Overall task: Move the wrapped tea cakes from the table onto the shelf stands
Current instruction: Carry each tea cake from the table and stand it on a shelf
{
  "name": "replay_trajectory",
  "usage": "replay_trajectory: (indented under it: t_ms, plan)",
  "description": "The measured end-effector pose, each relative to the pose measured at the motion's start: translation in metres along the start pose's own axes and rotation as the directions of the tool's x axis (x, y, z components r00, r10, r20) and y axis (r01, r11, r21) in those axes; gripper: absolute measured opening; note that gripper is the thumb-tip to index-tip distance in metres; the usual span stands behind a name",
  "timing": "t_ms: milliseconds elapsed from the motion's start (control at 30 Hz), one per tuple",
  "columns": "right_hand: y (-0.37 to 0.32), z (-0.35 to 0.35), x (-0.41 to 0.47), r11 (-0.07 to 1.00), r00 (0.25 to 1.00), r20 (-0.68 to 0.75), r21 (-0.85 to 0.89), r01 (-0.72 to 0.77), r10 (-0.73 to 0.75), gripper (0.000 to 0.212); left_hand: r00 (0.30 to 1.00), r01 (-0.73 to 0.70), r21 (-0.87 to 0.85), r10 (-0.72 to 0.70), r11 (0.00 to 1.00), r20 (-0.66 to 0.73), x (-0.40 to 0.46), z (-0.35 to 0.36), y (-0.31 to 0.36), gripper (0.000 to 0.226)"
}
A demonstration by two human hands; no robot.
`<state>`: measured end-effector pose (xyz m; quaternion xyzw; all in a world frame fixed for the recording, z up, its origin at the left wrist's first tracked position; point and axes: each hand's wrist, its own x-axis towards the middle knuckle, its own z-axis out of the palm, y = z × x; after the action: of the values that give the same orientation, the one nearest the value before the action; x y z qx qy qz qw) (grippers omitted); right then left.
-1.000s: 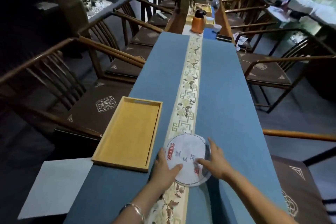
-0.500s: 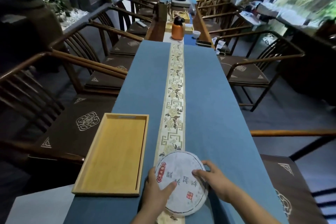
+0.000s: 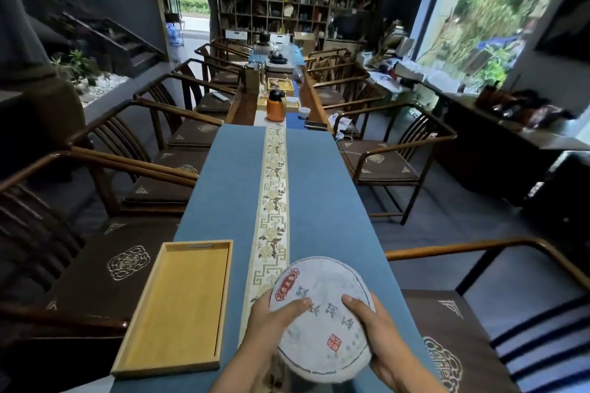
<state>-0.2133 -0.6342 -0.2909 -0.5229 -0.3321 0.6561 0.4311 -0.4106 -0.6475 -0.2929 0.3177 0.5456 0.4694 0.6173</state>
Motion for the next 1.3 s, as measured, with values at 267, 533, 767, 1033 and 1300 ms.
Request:
replay_trajectory:
  t_ms: [267,533,767,1033,1300]
  plan:
    - [-0.083,-0.072,-0.093,0.982,0.987,-0.046,0.109,0.155,-0.151,0.045,0.953,-0.110,0.083,0.081,0.991,0.292,-0.052,0.108,0.075,0.055]
    - [-0.137,-0.189,-0.240,0.964,0.947,-0.180,-0.077,0.255,-0.265,0.048,0.799,-0.168,0.237,-0.009,0.957,0.602,-0.127,0.249,0.090,0.045]
    - [-0.147,-0.299,-0.371,0.857,0.701,-0.572,-0.004,0.516,-0.425,0.043,0.792,-0.126,0.115,0.030,0.985,0.609,-0.208,0.404,0.072,0.029]
    - [-0.147,-0.411,-0.522,0.641,0.230,-0.804,-0.228,0.733,-0.549,0.014,0.471,-0.202,-0.010,0.106,0.979,0.876,-0.331,0.546,0.012,0.053]
    - [-0.127,-0.457,-0.627,0.575,0.013,-0.833,-0.370,0.730,-0.552,0.026,0.188,-0.039,-0.078,0.084,0.996,0.979,-0.441,0.638,-0.039,0.071]
